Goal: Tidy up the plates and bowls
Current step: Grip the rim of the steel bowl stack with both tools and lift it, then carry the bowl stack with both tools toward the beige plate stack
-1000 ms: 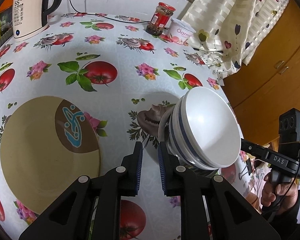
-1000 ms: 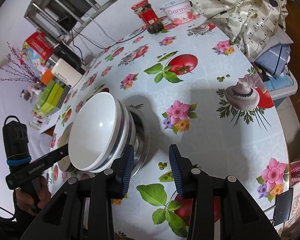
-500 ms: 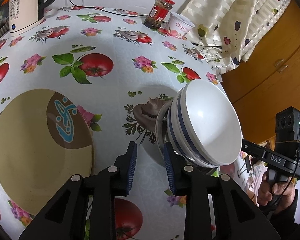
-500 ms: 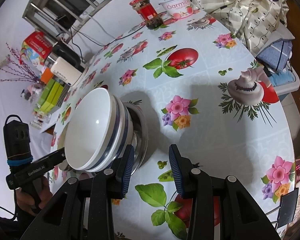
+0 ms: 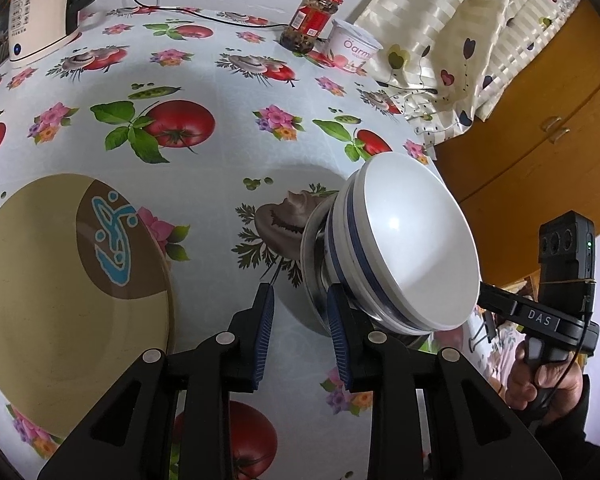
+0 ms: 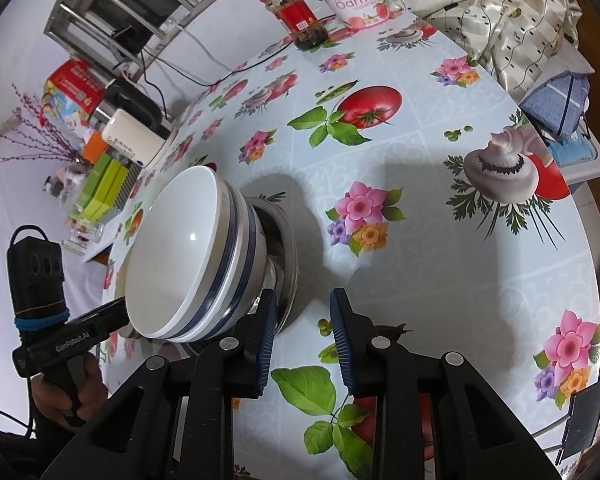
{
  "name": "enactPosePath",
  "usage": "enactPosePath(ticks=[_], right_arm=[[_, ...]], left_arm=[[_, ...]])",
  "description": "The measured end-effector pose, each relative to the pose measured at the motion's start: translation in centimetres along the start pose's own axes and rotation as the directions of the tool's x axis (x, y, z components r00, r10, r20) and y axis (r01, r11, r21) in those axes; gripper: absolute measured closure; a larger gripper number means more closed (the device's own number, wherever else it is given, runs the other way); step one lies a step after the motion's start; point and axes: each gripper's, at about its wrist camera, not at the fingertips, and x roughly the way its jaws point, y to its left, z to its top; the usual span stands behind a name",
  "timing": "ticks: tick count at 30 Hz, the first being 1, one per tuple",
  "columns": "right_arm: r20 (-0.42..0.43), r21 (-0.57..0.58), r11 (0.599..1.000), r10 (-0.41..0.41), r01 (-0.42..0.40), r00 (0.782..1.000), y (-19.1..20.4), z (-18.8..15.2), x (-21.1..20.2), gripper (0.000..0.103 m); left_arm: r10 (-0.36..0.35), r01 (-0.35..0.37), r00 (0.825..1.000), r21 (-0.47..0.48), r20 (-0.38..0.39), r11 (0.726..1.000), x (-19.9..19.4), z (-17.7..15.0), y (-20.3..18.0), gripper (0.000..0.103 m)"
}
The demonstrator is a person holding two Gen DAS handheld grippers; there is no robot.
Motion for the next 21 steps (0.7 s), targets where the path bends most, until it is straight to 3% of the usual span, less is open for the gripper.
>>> enactPosePath(ticks=[8,13,21], right_arm=[[-0.016,0.006,0.999,0.032,-0.032,0.999,0.0,0.2,0.7,0.082],[-0.028,0.002,0.999,0.054,-0.054,0.998,0.3,0.3,1.1,0.089],[-0.035,-0.001,0.998,0.062,-0.062,0.997,0.5,0.5,1.4,0.09]], left_arm=[[-0.029,0.029,0.999,-0.001,-0.013,1.0,0.5,0.1,0.1,0.08],[-0.051,0.052,0.999,0.011,-0.012,0.999,0.5,0.2,-0.1,0.09],[-0.064,0.065,0.998,0.017,-0.016,0.998,0.6,0.4,-0.2,0.091]])
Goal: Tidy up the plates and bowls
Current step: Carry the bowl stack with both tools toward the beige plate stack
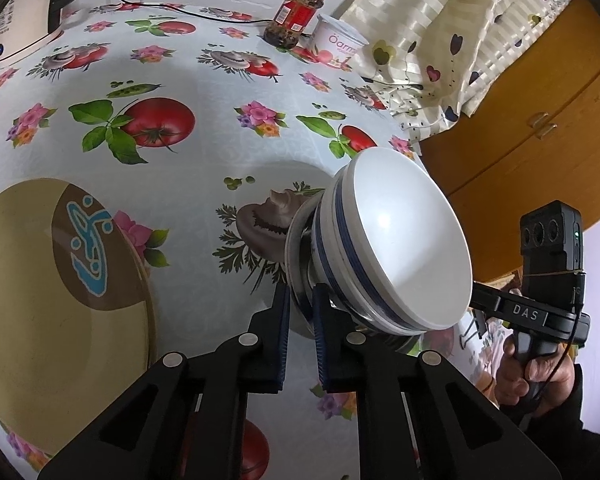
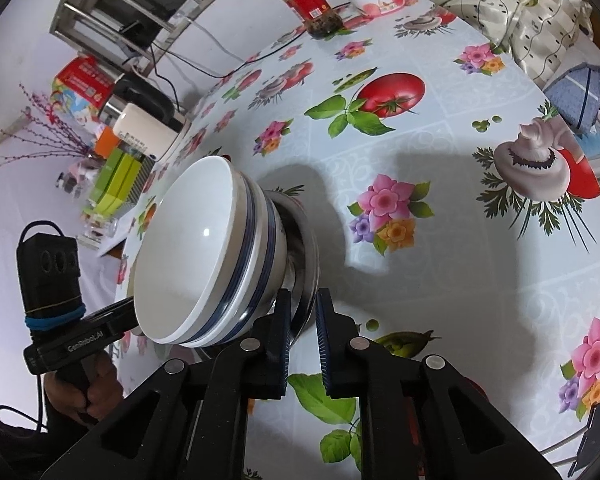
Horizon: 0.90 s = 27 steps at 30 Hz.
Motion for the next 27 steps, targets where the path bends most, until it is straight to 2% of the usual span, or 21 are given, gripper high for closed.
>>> enactPosePath(ticks=[7,17,27], right_arm=[[0.001,0.0,1.0,-0.002,0.002,1.0,-0.1,0.2,0.2,0.091],[0.002,0.0,1.0,-0.003,0.003,1.0,-0.1,0.3,0.2,0.091],[0.002,0.002,1.0,-0.003,0.003,1.0,-0.2,0.4,0.2,0.091]], left_arm=[[-0.006,0.006,1.0,0.001,-0.002,1.0,0.1,0.0,0.0,0.091],[-0.055,0.054,0.998,-0.027,-0.014,0.998,0.3,0.3,0.5,0.091],[-0.156,0.149,0.987,-0.129,-0.041,0.98,1.0,0.5,2.1,0.091]])
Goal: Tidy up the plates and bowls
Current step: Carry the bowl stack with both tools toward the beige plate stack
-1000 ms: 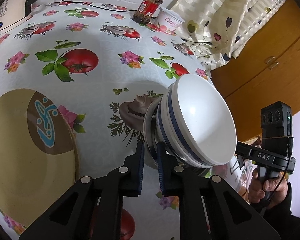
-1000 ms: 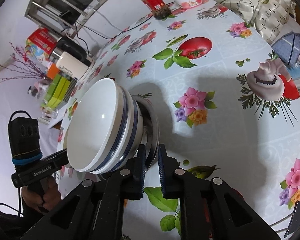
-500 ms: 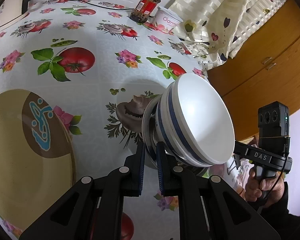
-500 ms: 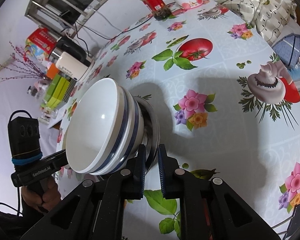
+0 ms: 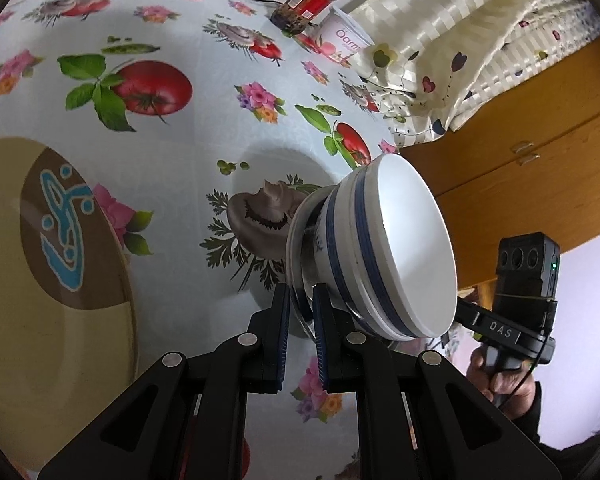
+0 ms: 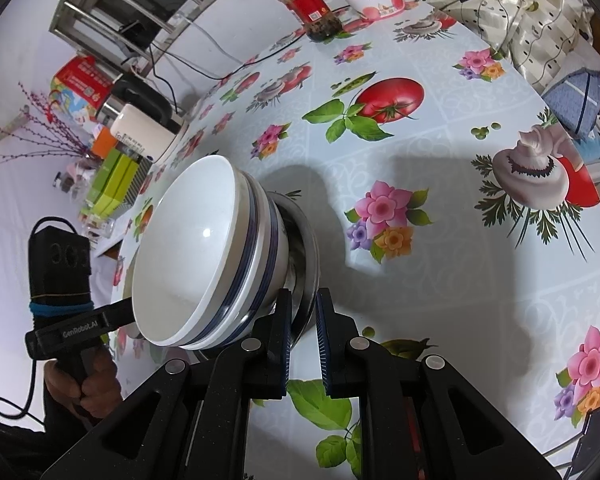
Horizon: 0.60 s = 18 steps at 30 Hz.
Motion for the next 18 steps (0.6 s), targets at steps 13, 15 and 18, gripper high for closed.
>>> enactPosePath(ticks=[13,15,18], right_arm=[[0.01,0.007,1.0,-0.007,0.007,1.0,-0.2,0.2,-0.1,0.092],[0.013,0.005,1.0,-0.006,0.006,1.0,-0.2,0.2,-0.2,0.092],[0.014,0.002,1.0,-0.007,0.007,1.0,-0.1,0.1,-0.4,0.092]], left_arm=[[0.054,-0.055,0.998,0.056,0.012,0.997,-0.2,-0.4,-1.2,0.091],[0.059,-0.06,0.998,0.058,0.014,0.997,-0.3,-0.4,-1.3,0.091],[0.063,-0.065,0.998,0.063,0.022,0.996,-0.6,-0.4,-1.5,0.091]])
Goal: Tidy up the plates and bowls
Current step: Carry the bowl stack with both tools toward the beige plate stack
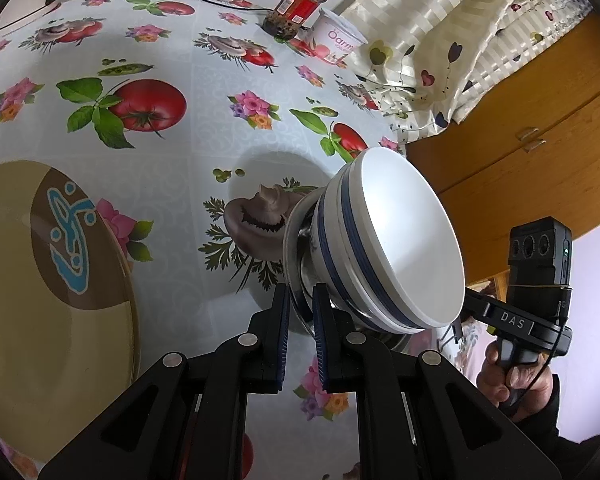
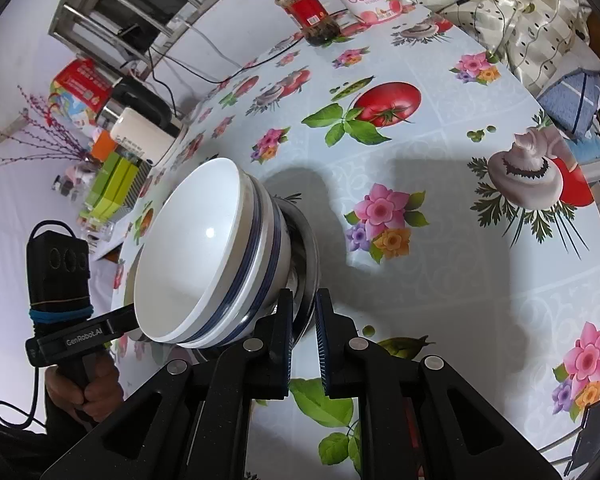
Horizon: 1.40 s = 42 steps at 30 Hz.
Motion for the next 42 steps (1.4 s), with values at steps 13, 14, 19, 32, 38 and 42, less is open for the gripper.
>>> enactPosePath(ticks=[13,14,19,32,38,42], right_arm=[[0.021,-0.025,1.0,0.012,-0.012,1.0,1.5,0.4,-0.9,0.092],[0.022,-0.029,0.999,0.014,-0.013,1.0,1.7,0.5,-1.0,0.092],[0.025,-0.05,0.999,0.019,-0.018,0.999,2.8,0.9,-1.0,0.092],[0.019,-0.119,0.992,0.053,-0.051,0.998,6.7,2.1,-0.1,0.092],[0.0,-0.151,0.986,0.073,-0.073,0.997,8.6,2.4,0.9,0.092],[-0.015,-0.173,0.981,0.084,-0.085,0.996,9.9,2.5,1.7,0.092]], left_arm=[[0.013,-0.014,0.999,0.013,0.048,1.0,-2.1,0.4,-0.4,0.091],[0.015,-0.016,0.998,0.013,0.053,1.0,-2.3,0.4,-0.4,0.091],[0.024,-0.025,0.997,0.009,0.077,1.0,-3.6,0.3,-0.2,0.091],[0.064,-0.061,0.987,-0.023,0.151,0.998,-7.3,0.3,1.3,0.091],[0.089,-0.081,0.98,-0.052,0.181,0.995,-8.9,-0.2,2.5,0.091],[0.104,-0.091,0.974,-0.072,0.2,0.993,-9.9,-0.5,3.4,0.091]])
